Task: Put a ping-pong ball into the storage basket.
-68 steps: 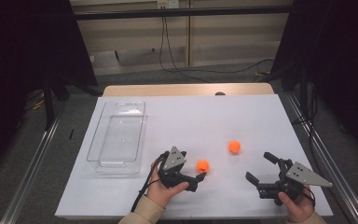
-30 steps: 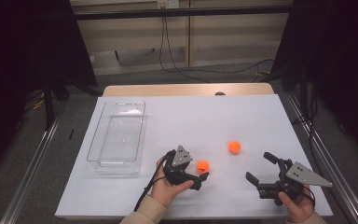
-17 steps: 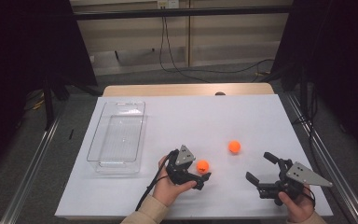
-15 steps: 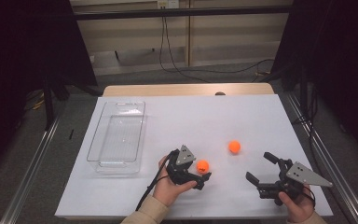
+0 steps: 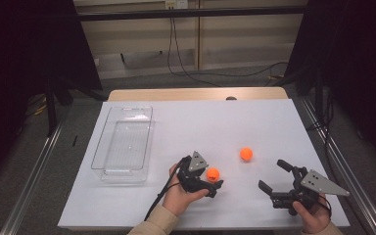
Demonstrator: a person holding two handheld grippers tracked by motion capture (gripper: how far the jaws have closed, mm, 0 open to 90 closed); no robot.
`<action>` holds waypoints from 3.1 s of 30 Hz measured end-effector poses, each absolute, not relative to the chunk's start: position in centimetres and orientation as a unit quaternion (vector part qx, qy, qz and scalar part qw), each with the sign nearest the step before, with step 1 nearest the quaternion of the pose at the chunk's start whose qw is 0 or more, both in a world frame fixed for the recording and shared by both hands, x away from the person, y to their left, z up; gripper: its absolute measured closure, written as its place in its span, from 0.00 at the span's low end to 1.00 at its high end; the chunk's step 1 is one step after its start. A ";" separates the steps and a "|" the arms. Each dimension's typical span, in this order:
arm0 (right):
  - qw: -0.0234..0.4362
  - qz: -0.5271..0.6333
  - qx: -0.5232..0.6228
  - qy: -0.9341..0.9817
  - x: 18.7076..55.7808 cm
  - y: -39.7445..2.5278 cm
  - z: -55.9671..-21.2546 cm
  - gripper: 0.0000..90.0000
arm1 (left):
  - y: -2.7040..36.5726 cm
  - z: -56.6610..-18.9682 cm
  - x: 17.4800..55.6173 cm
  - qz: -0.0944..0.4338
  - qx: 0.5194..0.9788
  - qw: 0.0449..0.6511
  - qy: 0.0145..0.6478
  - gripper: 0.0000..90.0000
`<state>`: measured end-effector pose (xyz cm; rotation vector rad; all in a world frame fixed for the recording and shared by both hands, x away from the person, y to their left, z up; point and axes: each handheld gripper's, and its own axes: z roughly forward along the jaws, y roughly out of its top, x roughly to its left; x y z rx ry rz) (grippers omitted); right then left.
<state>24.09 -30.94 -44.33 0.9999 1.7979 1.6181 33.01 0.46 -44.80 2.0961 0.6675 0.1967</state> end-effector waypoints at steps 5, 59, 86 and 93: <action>0.258 0.598 0.369 0.664 24.1 -30.9 -44.3 0.02 | 0.2 -45.0 33.1 0.074 0.852 0.443 0.269 0.06; 0.257 0.598 0.368 0.664 24.1 -31.0 -44.3 0.02 | -0.6 -45.9 34.0 0.065 0.876 0.400 0.262 0.48; 0.257 0.598 0.368 0.664 24.1 -31.0 -44.3 0.02 | -0.6 -45.7 33.9 0.067 0.880 0.393 0.259 0.56; 0.257 0.598 0.369 0.663 24.0 -31.0 -44.3 0.02 | -0.5 -45.7 33.9 0.059 0.878 0.395 0.265 0.57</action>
